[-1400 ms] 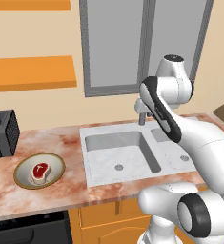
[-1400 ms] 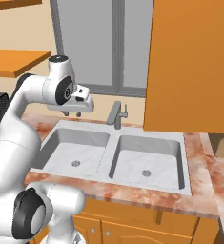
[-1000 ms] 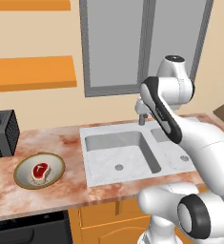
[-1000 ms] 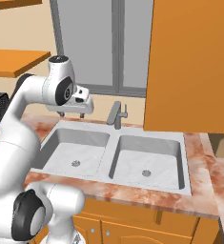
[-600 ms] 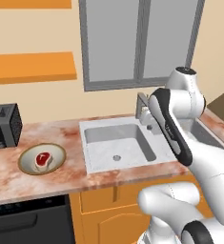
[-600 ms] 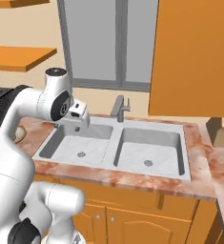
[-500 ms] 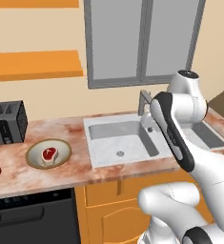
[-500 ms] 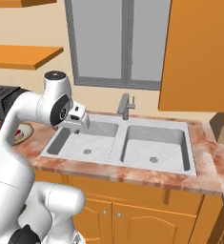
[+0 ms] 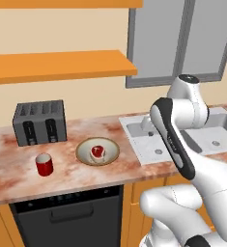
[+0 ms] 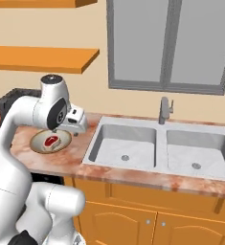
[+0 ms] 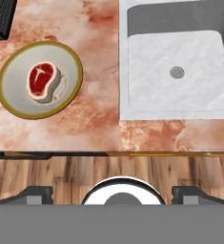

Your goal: Move the mug from next to the sink to the open cabinet. Then, move the bowl with the steak to the fridge to clear the area for faucet cleaning.

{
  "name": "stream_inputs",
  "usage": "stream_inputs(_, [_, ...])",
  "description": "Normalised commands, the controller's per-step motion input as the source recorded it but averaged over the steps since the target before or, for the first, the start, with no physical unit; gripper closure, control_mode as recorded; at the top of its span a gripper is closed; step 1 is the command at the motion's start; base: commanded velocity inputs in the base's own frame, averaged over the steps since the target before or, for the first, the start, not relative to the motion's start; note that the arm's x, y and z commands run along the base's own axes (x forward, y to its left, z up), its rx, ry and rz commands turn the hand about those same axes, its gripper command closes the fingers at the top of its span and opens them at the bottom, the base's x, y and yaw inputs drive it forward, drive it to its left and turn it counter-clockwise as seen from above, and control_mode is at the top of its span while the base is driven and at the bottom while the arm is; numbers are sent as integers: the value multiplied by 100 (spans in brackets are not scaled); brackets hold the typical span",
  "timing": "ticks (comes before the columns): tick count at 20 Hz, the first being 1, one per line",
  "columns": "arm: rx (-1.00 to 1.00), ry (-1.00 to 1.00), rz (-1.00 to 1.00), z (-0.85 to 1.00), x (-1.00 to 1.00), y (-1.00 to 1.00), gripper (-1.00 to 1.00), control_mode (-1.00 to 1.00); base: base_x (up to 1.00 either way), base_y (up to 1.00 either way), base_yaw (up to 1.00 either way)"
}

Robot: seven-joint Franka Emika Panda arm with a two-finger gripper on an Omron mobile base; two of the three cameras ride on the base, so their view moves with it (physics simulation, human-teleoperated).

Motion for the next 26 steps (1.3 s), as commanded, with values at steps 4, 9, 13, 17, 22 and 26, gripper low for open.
stream_inputs(4, [0,0,0,0,0,0,-100,100,6,20,0])
stream_inputs(9, [0,0,0,0,0,0,-100,100,3,59,0])
stream_inputs(13, [0,0,0,0,0,0,-100,100,0,100,-4])
stream_inputs(17, [0,0,0,0,0,0,-100,100,0,85,-2])
stream_inputs(22, [0,0,0,0,0,0,-100,100,0,57,0])
stream_inputs(26, [0,0,0,0,0,0,-100,100,0,71,0])
